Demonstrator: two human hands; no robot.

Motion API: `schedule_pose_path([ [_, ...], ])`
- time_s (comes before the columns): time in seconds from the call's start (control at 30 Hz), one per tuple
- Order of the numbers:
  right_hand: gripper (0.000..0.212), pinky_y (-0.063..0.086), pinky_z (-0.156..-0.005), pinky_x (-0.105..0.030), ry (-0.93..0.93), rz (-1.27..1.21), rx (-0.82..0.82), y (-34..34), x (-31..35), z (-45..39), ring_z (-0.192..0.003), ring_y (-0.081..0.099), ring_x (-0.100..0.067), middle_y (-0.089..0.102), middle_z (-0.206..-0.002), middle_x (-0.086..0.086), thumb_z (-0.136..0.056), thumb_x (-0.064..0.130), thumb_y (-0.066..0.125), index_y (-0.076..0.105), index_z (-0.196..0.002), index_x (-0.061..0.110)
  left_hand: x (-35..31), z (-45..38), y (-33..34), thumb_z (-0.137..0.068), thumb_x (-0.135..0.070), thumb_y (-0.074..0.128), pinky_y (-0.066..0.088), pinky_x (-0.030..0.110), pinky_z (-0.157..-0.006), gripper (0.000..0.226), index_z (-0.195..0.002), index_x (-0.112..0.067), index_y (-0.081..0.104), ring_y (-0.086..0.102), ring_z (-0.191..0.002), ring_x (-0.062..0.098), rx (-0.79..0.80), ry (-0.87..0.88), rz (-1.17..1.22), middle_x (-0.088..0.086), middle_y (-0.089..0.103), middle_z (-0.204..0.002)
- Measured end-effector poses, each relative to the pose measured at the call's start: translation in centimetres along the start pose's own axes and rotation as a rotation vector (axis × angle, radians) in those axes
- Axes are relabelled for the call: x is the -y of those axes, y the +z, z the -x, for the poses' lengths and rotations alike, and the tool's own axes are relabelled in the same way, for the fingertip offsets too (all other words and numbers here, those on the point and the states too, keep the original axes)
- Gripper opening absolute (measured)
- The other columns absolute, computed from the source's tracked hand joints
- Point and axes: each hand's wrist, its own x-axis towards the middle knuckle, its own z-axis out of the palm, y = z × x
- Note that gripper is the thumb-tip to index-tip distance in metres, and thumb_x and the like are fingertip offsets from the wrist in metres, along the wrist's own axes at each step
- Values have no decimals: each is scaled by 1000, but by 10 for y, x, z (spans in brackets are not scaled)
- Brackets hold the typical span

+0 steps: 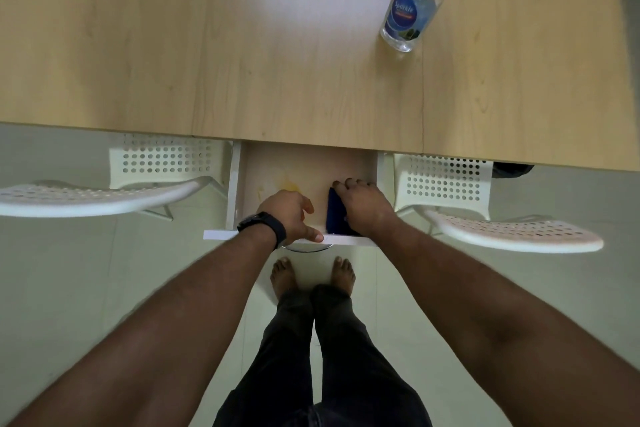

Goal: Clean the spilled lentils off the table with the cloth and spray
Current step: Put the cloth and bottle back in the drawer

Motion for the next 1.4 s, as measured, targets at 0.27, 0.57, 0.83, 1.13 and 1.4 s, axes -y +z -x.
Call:
schedule_pose_path([
  [0.27, 49, 53, -97, -39, 210, -535, -224, -75, -13, 17, -117, 63, -26, 68, -129, -6, -92, 32, 73, 64, -137, 15, -42, 4, -73, -88, -50, 78, 53, 30, -93, 55, -137, -27, 64, 65, -112, 17, -220, 116, -184, -5, 71, -124],
  [0.57, 45, 57, -93, -30, 414, -796, -564, -164, -93, -33, -95, 70, -13, 77, -105, -2, -87, 37, 82, 73, -125, 13, -105, -65, -143, -87, -52, 77, 35, 46, -121, 104, -165, -23, 14, 15, -156, 28, -252, 187, -409, 9, 10, -172],
  [0.83, 81, 53, -90, -27, 583, -1000, -681, -191, -147, -98, -109, 65, -15, 68, -126, 3, -76, 43, 92, 53, -144, 19, -114, -124, -149, -75, -65, 81, 10, 53, -129, 131, -165, -24, -5, -12, -160, 30, -226, 92, -477, 8, -20, -172],
  [1.13, 42, 42, -70, -6, 451, -1146, -779, -201, -170, -136, -92, 67, -9, 71, -104, 9, -83, 27, 87, 68, -120, 19, -112, -136, -147, -76, -65, 81, 3, 50, -128, 132, -165, -27, -10, -18, -159, 26, -216, 65, -464, 4, -26, -170],
  [1.4, 37, 52, -77, -18, 407, -1221, -731, -182, -152, -104, -91, 67, 1, 72, -98, 17, -80, 26, 89, 68, -111, 28, -119, -127, -148, -76, -61, 82, 7, 50, -129, 131, -165, -26, -6, -15, -159, 25, -224, 48, -433, 4, -25, -171],
])
